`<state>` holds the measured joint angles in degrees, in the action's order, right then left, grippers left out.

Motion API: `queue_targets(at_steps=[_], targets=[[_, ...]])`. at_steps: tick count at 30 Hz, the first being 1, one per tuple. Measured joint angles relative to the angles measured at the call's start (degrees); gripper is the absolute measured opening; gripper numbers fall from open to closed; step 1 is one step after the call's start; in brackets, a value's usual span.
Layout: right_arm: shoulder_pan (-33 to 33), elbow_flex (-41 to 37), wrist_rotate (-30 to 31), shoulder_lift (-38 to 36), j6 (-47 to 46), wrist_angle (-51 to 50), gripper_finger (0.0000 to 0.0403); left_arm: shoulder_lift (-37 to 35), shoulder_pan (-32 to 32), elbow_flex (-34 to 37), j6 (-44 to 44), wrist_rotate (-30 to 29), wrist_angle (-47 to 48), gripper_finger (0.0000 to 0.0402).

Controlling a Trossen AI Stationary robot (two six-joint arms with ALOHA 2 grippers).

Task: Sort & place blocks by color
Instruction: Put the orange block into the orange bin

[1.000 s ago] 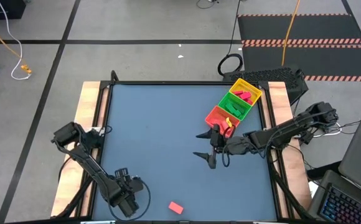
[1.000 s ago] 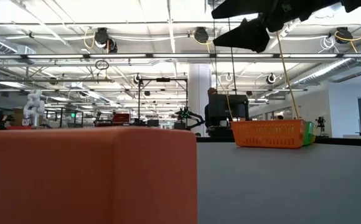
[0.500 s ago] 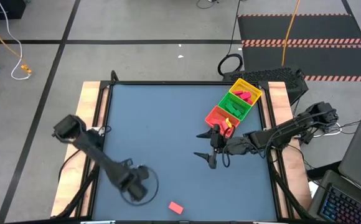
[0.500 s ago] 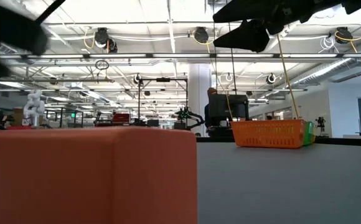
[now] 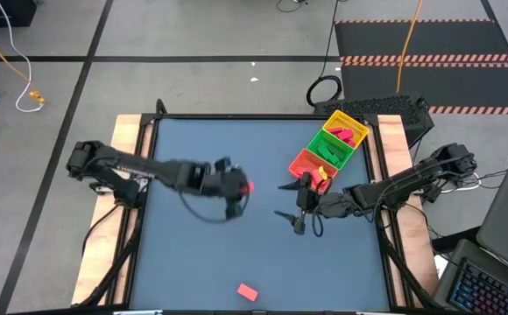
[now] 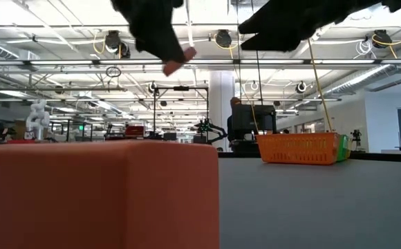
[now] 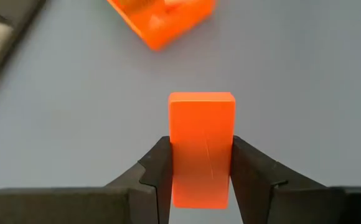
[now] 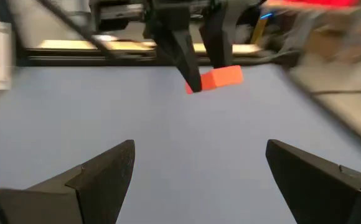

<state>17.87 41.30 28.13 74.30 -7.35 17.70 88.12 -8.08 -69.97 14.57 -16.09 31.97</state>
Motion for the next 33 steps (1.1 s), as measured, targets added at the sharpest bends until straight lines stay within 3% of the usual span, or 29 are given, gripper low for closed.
queue_targets(at_steps=[5, 8, 13, 15, 22, 26, 33], targets=[[0.39, 0.0, 15.79, -6.83, 7.06, -0.38, 0.0357, 2.64, 9.24, -0.1, -8.79, 8.44, -10.44, 0.0123], [-0.3, 0.04, 19.17, -10.17, 9.83, -2.85, 0.0357, 5.61, 12.66, -0.14, -11.2, 16.02, -20.71, 0.0123], [-2.34, 0.04, 18.12, -11.17, 6.97, -5.91, 0.0357, 10.32, 14.13, -0.12, -13.31, 26.21, -34.64, 0.0123], [-3.01, 0.02, 16.94, -11.03, 4.34, -6.06, 0.0357, 10.89, 13.48, -0.18, -16.49, 26.39, -37.19, 0.0123], [-4.99, 0.04, 3.39, -7.97, 2.61, 0.76, 0.0356, 10.95, 11.05, -0.16, -22.91, 24.5, -42.65, 0.0123], [-4.91, 0.14, 2.06, -5.33, 3.56, 4.43, 0.0343, 10.95, 10.89, -0.14, -22.85, 24.39, -44.17, 0.0123], [-4.94, -0.04, 2.22, -2.43, 4.15, 6.18, 0.0272, 10.83, 10.78, -0.18, -21.52, 24.21, -44.33, 0.0123]])
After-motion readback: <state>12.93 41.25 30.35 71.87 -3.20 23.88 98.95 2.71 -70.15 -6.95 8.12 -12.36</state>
